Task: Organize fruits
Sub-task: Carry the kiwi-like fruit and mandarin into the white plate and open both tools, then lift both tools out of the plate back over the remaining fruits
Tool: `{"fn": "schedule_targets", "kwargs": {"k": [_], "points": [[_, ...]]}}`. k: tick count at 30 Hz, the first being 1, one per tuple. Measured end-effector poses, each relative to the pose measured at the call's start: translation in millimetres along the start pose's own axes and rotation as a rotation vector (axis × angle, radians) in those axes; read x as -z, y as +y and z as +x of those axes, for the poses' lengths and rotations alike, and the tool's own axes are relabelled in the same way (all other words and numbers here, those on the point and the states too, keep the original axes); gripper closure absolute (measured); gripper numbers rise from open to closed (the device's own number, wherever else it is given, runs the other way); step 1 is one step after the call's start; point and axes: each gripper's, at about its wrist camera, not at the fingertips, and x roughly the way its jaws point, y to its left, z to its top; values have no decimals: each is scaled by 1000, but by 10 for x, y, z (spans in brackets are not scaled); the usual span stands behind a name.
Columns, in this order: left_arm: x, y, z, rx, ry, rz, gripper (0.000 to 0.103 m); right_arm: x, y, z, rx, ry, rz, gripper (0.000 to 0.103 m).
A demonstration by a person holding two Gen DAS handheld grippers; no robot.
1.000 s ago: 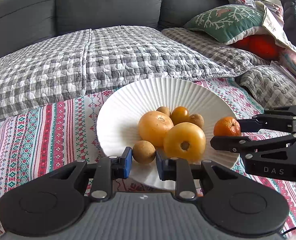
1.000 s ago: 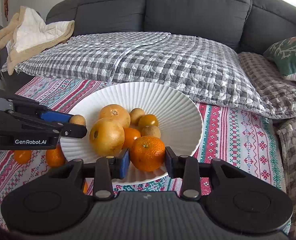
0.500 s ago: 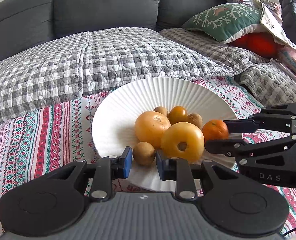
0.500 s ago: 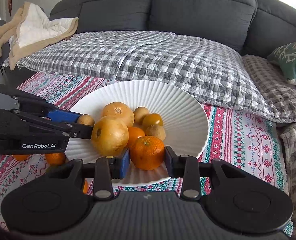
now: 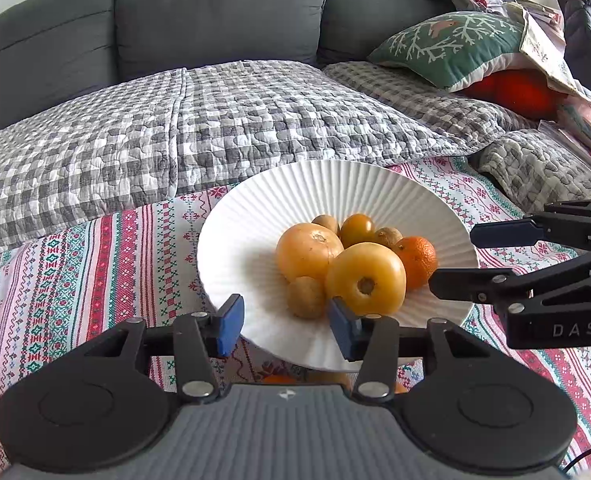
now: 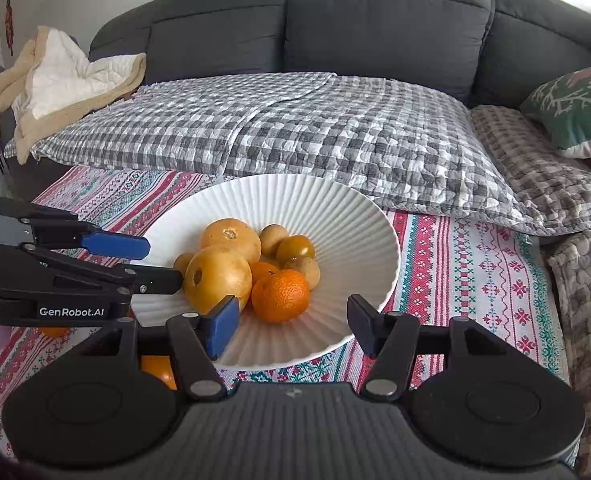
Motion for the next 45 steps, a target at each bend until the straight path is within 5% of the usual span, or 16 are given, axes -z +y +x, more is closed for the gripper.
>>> {"fn": "schedule_targets", "kwargs": {"k": [24, 45], "points": [[344, 26, -519, -44, 83, -102, 2, 104, 228, -493, 24, 30, 14, 9], [596, -10, -723, -80, 150, -67, 0, 444, 505, -505, 16, 104, -49, 1]]}}
